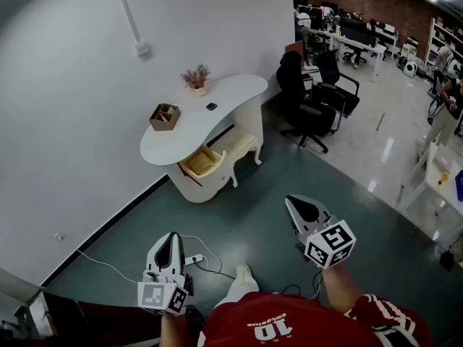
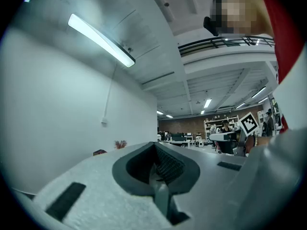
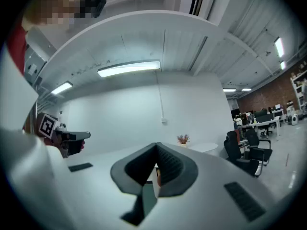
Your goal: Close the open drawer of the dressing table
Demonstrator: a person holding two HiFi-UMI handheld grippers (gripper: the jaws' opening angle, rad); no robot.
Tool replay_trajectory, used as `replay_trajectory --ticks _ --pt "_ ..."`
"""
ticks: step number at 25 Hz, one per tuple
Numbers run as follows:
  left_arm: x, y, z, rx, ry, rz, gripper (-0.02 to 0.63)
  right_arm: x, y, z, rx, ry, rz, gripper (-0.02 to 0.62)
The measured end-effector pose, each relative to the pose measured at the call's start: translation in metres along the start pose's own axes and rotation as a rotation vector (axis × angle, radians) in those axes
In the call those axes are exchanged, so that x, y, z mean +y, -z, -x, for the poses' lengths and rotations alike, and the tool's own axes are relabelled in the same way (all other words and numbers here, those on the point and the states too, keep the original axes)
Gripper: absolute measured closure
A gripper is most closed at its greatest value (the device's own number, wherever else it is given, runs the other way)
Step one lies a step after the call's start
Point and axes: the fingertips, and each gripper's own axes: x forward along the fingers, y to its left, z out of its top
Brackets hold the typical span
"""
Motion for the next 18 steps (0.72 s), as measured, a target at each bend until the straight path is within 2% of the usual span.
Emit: replay_trajectory --ticks 10,15,18 --pt "-0.011 0.015 0.002 0.011 0.04 0.06 0.607 0.016 0.01 0.012 0.007 0.0 0.013 0.591" --pt "-0.017 0.02 0.01 0.025 0.048 0.043 0.607 0.017 0.016 0.021 0.01 0.005 -0.001 0.592" --pt "-0.014 0.022 0.013 0.032 0.043 0.038 0.607 0.023 0.021 0.02 0.019 -0.026 0.028 0.591"
